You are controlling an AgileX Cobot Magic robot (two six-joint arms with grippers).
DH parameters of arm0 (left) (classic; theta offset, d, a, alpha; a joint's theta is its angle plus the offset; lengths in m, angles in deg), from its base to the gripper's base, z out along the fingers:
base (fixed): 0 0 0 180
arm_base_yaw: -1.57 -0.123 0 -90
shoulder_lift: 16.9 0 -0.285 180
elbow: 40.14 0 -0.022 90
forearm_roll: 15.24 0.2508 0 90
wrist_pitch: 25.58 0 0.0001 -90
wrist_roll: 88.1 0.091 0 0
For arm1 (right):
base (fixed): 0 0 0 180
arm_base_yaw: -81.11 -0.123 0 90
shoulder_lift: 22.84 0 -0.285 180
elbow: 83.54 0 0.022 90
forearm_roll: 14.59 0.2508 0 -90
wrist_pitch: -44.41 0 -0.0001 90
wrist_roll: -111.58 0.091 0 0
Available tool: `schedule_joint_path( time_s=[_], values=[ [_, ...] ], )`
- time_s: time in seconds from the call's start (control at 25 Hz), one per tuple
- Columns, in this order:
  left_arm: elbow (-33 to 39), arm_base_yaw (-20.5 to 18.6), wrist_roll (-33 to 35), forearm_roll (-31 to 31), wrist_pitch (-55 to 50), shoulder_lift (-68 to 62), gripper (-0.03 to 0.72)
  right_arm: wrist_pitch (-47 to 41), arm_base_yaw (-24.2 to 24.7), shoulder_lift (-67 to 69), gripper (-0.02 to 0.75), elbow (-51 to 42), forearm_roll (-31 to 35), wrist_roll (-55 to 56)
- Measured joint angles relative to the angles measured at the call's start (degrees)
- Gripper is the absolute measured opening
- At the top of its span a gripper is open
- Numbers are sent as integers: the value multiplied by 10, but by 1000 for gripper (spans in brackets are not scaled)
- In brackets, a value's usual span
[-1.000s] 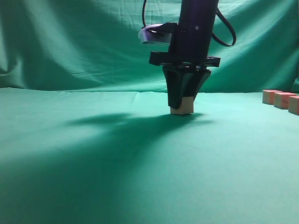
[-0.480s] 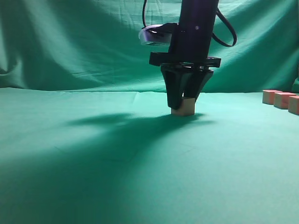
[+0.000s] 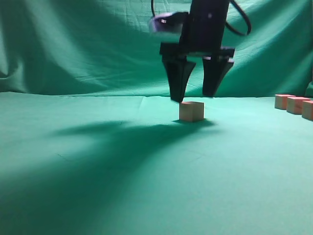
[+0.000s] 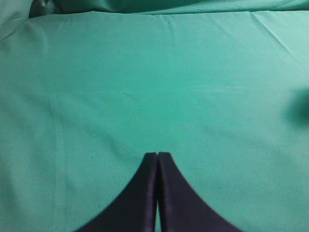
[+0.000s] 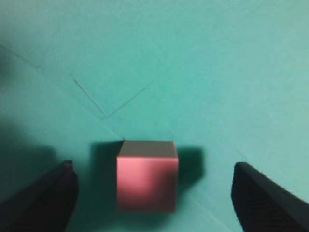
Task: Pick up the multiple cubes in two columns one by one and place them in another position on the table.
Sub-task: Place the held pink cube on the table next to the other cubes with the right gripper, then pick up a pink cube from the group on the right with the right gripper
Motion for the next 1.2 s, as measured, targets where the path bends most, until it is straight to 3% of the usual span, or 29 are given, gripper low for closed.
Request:
schedule_joint_path(
  time_s=[0.2,0.28,0.56,0.8,1.2],
  values=[
    [0,0,0,0,0,0,0,-38,0,-57,594,0,-16,21],
    [0,0,0,0,0,0,0,-64,0,-83,538,0,-25,44],
    [0,0,0,0,0,0,0,-101,12,-191,542,-25,-69,142],
    [0,0,0,0,0,0,0,-107,69,-307,542,-129,-83,185],
    [0,0,0,0,0,0,0,-106,214,-394,542,-294,-89,212]
  ],
)
